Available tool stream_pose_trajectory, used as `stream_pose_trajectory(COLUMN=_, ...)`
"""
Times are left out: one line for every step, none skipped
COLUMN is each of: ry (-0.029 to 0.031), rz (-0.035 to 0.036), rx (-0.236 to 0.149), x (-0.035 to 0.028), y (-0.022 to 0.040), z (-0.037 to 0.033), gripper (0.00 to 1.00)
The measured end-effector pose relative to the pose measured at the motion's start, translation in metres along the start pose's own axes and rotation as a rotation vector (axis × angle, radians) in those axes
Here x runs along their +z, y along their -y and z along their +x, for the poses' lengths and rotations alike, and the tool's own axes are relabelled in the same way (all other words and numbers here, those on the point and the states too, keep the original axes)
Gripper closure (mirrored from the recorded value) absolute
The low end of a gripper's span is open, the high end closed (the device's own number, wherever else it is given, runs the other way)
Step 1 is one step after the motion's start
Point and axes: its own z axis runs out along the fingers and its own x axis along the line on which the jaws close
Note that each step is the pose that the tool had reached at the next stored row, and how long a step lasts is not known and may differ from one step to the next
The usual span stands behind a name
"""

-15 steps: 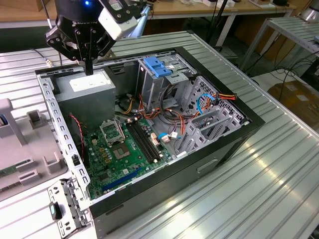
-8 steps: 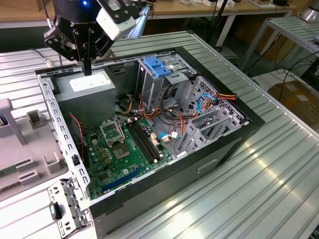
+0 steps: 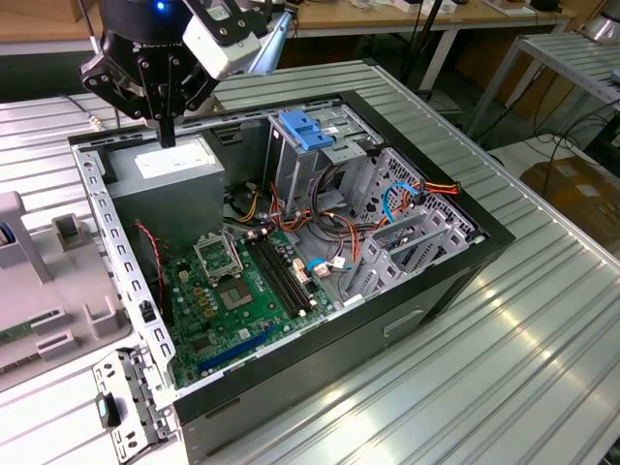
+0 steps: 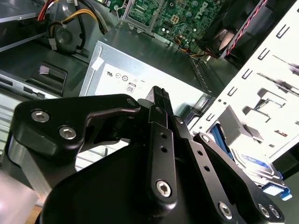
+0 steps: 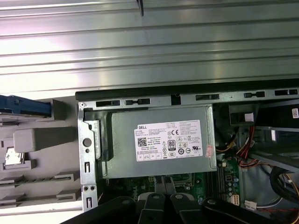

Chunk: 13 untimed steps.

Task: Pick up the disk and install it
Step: 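Reach for the disk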

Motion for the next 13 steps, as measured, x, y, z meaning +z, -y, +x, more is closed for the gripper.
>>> stream_pose_trajectory(ry=0.0, rz=0.0, rx=0.0, x=0.0, y=0.0, z=0.0004, gripper=0.89)
stream_pose_trajectory(ry=0.0, rz=-0.0001, rx=0.0, x=0.0, y=0.0001, z=0.0008, gripper=0.89)
stream_pose_trajectory(ry=0.0001, rz=-0.0001, rx=0.0, x=0.0, y=0.0001, z=0.0012, gripper=0.89)
stream_pose_trajectory(ry=0.0, rz=-0.0001, rx=0.0, x=0.0, y=0.0001, z=0.0018, gripper=0.89)
stream_pose_trajectory(ry=0.0, rz=0.0, rx=0.0, x=0.0, y=0.0002, z=0.0024, gripper=0.89)
stream_pose_trajectory(ry=0.0001, rz=0.0, rx=0.0, x=-0.0001, y=0.0002, z=0.003, gripper=0.89)
stream_pose_trajectory(ry=0.0, rz=0.0, rx=0.0, x=-0.0001, y=0.0003, z=0.0033, gripper=0.89)
stream_pose_trajectory(ry=0.0, rz=-0.0001, rx=0.0, x=-0.0001, y=0.0003, z=0.0035, gripper=0.89)
stream_pose_trajectory(ry=0.0, rz=0.0, rx=0.0, x=-0.0001, y=0.0003, z=0.0037, gripper=0.89)
stream_pose_trajectory(ry=0.0001, rz=-0.0001, rx=0.0, x=-0.0001, y=0.0003, z=0.0041, gripper=0.89)
stream_pose_trajectory(ry=0.0, rz=-0.0001, rx=0.0, x=-0.0001, y=0.0003, z=0.0043, gripper=0.89)
stream_pose_trajectory(ry=0.0, rz=0.0, rx=0.0, x=-0.0001, y=0.0003, z=0.0044, gripper=0.89)
stream_pose_trajectory(ry=0.0001, rz=-0.0001, rx=0.0, x=-0.0001, y=0.0003, z=0.0044, gripper=0.89)
